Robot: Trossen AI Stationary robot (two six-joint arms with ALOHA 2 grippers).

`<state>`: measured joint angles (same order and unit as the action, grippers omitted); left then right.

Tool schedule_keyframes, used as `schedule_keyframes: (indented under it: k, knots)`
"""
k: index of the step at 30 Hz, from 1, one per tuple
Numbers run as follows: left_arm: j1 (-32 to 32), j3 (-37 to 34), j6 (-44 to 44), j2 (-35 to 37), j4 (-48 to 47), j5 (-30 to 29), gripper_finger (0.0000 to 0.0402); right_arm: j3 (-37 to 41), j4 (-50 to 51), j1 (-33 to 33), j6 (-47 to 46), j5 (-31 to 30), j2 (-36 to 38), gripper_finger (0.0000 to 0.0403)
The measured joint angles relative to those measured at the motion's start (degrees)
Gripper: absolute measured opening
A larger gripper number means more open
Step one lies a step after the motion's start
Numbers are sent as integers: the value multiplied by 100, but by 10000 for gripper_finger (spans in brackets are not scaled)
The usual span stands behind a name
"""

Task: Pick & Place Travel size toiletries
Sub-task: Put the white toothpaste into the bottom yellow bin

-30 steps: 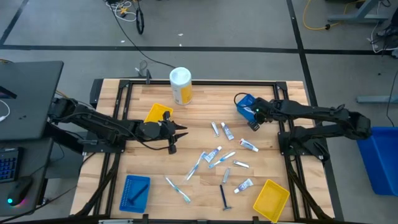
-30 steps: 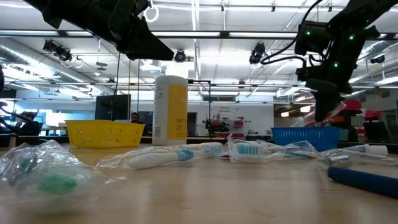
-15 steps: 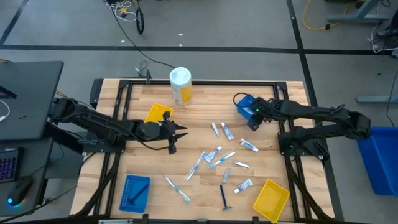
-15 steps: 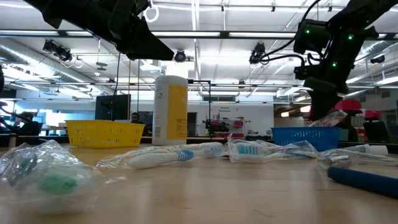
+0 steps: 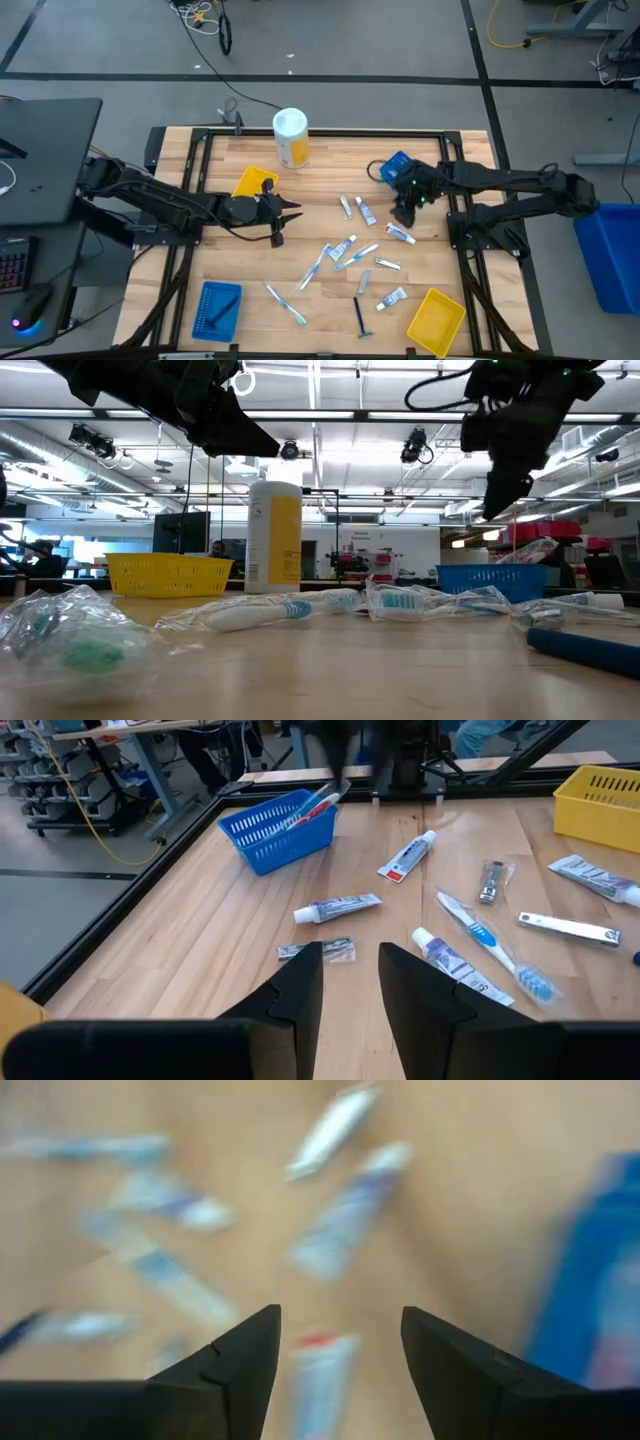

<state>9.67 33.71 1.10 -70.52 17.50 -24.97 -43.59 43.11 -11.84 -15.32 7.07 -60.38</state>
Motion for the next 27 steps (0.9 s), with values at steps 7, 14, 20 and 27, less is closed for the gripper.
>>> schedule_keyframes:
  k: [7,14,20,27]
  knots:
    - [-1,0,-2,0,0,26,109,157,37,1154,-542,110,-64,207]
    - [0,0,34,0,0,34,109,536,200,1678,-948,-582,-430,226]
    - [0,0,59,0,0,35,109,726,264,1732,-1133,-704,-801,259]
    - [-1,0,143,1,0,35,109,1025,183,1730,-1381,-702,-1116,285]
